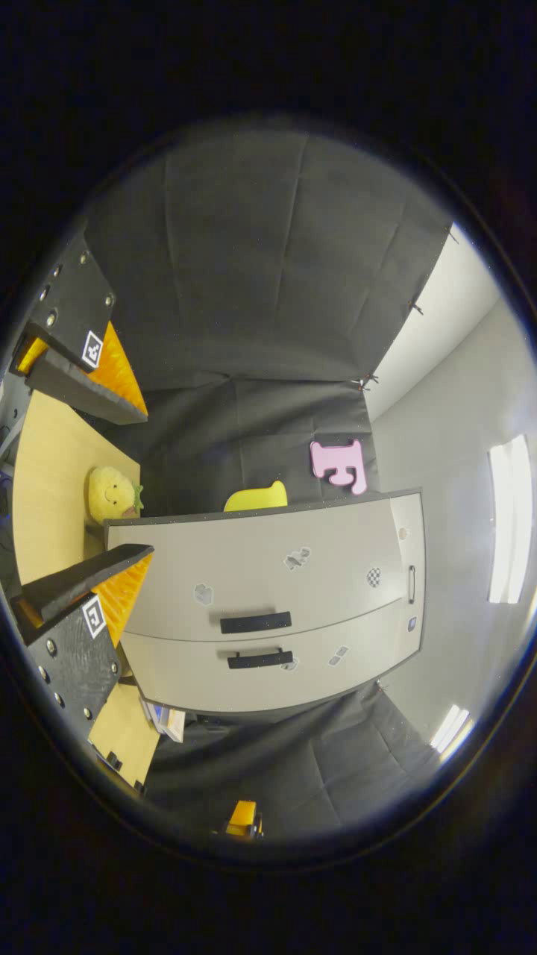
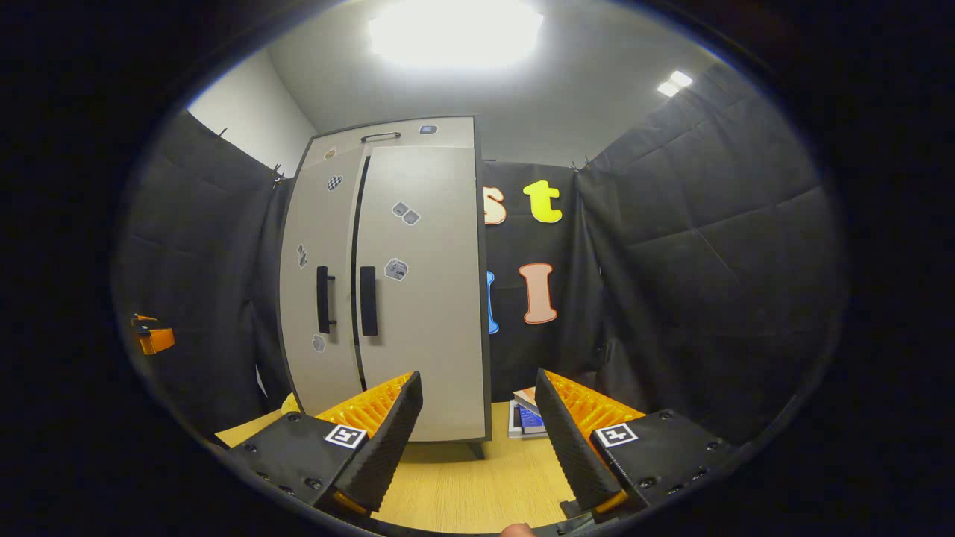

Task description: Grab one shoe with the right hand and put it into the shoe cabinet, grab the other shoe with the left hand and put it into the shoe cabinet; then close the right door with the right hand and the left door with the left hand.

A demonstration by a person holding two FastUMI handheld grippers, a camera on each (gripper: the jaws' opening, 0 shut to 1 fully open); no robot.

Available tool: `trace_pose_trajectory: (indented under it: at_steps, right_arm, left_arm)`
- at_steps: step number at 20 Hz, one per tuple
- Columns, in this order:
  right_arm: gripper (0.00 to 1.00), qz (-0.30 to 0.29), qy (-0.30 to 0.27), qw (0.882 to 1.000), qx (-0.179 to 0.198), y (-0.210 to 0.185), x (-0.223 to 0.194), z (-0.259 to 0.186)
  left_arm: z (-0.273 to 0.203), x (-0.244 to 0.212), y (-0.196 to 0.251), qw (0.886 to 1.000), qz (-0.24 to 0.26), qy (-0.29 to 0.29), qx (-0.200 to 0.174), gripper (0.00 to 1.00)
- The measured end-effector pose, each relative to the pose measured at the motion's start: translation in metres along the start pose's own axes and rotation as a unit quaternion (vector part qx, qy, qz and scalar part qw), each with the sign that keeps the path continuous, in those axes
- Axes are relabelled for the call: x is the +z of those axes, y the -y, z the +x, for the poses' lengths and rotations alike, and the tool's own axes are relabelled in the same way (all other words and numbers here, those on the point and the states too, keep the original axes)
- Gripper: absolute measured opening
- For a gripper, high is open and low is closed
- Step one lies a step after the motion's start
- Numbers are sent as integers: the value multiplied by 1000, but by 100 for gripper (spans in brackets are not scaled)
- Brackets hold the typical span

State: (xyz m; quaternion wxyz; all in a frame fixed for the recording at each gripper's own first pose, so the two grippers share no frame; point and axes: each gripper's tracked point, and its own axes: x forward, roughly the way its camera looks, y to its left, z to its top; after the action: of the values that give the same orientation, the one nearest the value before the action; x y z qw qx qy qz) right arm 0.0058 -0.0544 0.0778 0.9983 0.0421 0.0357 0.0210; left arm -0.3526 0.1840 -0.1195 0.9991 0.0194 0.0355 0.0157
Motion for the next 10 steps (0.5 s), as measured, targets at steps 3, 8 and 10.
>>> trace_pose_trajectory:
  at_steps: [3,8,10]
  right_arm:
    - [95,5,1,1000,0,0,1,0]
    - [92,1,4,1000,-1,0,5,2]
    - [95,0,5,1000,1,-1,6,5]
  left_arm:
    - [1,-1,1,1000,0,-4,-2,93]
    - [2,0,2,1000,4,0,-11,93]
    - [3,1,3,1000,5,3,-13,93]
